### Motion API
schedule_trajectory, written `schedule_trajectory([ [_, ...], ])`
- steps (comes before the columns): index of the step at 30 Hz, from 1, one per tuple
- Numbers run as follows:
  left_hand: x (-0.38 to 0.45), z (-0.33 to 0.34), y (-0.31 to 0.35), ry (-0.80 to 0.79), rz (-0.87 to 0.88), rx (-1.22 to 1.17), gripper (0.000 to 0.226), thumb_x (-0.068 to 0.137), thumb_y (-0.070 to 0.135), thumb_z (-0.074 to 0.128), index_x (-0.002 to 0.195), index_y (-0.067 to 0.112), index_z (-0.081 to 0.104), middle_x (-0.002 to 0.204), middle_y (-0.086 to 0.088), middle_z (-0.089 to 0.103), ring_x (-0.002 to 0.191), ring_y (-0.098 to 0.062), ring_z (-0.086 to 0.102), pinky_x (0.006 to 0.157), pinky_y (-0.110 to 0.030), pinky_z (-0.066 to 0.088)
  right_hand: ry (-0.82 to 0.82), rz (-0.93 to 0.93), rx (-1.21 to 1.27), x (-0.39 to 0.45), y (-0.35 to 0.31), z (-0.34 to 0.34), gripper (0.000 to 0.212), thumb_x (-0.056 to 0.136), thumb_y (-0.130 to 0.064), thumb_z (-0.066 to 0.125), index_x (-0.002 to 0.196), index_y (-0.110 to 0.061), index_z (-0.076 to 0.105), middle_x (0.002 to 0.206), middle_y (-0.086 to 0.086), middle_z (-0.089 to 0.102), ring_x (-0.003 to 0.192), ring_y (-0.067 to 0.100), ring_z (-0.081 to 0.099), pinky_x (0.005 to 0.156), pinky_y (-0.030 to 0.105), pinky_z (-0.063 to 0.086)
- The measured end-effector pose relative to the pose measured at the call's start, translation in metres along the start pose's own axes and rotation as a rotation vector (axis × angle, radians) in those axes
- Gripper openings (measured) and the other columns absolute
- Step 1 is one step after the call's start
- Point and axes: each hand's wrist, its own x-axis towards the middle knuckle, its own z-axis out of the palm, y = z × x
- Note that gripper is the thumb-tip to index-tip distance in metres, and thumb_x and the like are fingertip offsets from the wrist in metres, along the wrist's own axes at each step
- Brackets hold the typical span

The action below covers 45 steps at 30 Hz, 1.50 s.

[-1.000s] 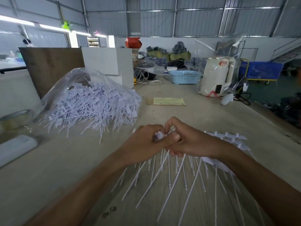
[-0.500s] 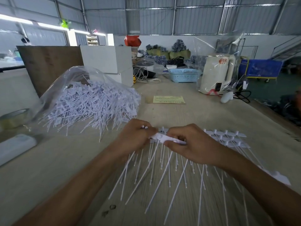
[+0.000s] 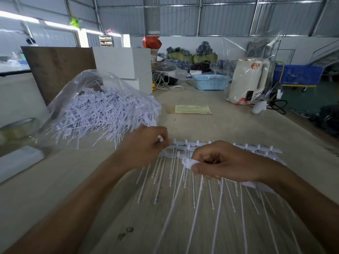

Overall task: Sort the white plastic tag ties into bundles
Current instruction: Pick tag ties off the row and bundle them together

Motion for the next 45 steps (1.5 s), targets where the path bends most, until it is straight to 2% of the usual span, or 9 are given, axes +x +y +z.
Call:
schedule_trajectory([
  [7,-0.003,0.025,0.034,-0.103,-0.131,-0.798,0.053,0.096,0.056,0.046,0.082,0.008,0.064,0.049,0.003,0.048,0.037,-0.008,0.039,0.040,-0.016,0.032,0.223,0.052,-0.047,0.010,0.002,0.008,0.024,0.096,-0.025,0.065,0.074,-0.017,0.060,0.061,0.007,0.067,0.050,0.016,0.060,0.052,0.038,0.051],
  [10,-0.004,0.027,0.036,-0.127,-0.170,-0.774,0.063,0.091,0.070,0.048,0.078,0.011,0.064,0.055,0.003,0.053,0.043,-0.012,0.046,0.043,-0.019,0.036,0.306,0.074,-0.082,0.010,0.005,0.007,0.020,0.095,-0.024,0.067,0.077,-0.017,0.062,0.059,0.006,0.067,0.049,0.016,0.060,0.050,0.033,0.049],
  [14,-0.004,0.035,0.036,-0.028,0.034,-0.629,0.027,0.092,0.029,0.071,0.080,0.006,0.065,0.062,0.013,0.057,0.055,0.000,0.050,0.057,-0.017,0.038,0.251,0.124,0.011,0.007,0.006,0.006,0.009,0.094,-0.020,0.066,0.097,-0.016,0.059,0.063,0.004,0.068,0.054,0.015,0.062,0.055,0.032,0.050],
  [18,-0.005,0.035,0.038,0.006,0.052,-0.619,0.025,0.095,0.026,0.067,0.074,0.012,0.067,0.057,0.016,0.057,0.051,-0.003,0.048,0.052,-0.018,0.036,0.158,0.192,0.013,0.005,-0.001,-0.008,0.017,0.094,-0.026,0.067,0.099,-0.010,0.066,0.074,0.007,0.073,0.064,0.019,0.069,0.063,0.031,0.057],
  [23,-0.005,0.032,0.034,0.019,-0.114,-0.606,0.033,0.091,0.021,0.070,0.064,0.006,0.061,0.049,0.004,0.051,0.043,-0.007,0.044,0.046,-0.021,0.033,0.124,0.197,-0.131,-0.001,-0.006,-0.007,0.027,0.098,-0.021,0.062,0.079,-0.002,0.065,0.065,0.006,0.070,0.056,0.017,0.068,0.059,0.031,0.056],
  [28,0.000,0.024,0.030,-0.257,-0.508,-0.967,0.039,0.086,0.009,0.069,0.049,0.018,0.058,0.043,0.002,0.036,0.032,-0.011,0.029,0.038,-0.014,0.024,0.276,-0.065,-0.761,-0.002,-0.005,0.016,0.028,0.099,-0.031,0.059,0.074,-0.025,0.046,0.060,-0.013,0.044,0.049,0.005,0.040,0.054,0.030,0.029],
  [34,-0.006,0.003,0.018,-0.489,-0.130,-0.683,0.030,0.091,0.022,0.072,0.073,-0.001,0.064,0.050,-0.007,0.055,0.038,-0.018,0.049,0.044,-0.019,0.039,-0.027,0.066,-0.145,-0.007,-0.009,0.004,0.022,0.099,-0.024,0.063,0.079,-0.013,0.066,0.061,0.002,0.064,0.054,0.012,0.061,0.054,0.022,0.047],
  [38,-0.001,-0.001,0.002,-0.171,-0.109,-0.278,0.027,0.092,0.022,0.071,0.066,0.017,0.063,0.048,0.005,0.062,0.039,-0.010,0.057,0.053,-0.021,0.047,-0.205,0.124,0.159,-0.027,-0.006,-0.011,0.015,0.100,-0.022,0.062,0.087,-0.018,0.068,0.068,0.003,0.061,0.060,0.014,0.057,0.056,0.029,0.046],
  [45,-0.006,0.022,0.036,-0.223,-0.036,-0.759,0.013,0.100,0.017,0.060,0.098,0.008,0.069,0.057,-0.007,0.057,0.040,-0.016,0.047,0.039,-0.020,0.035,0.081,0.158,0.138,-0.008,-0.001,0.002,0.029,0.093,-0.031,0.067,0.113,-0.023,0.048,0.066,0.002,0.066,0.055,0.010,0.056,0.053,0.024,0.044],
])
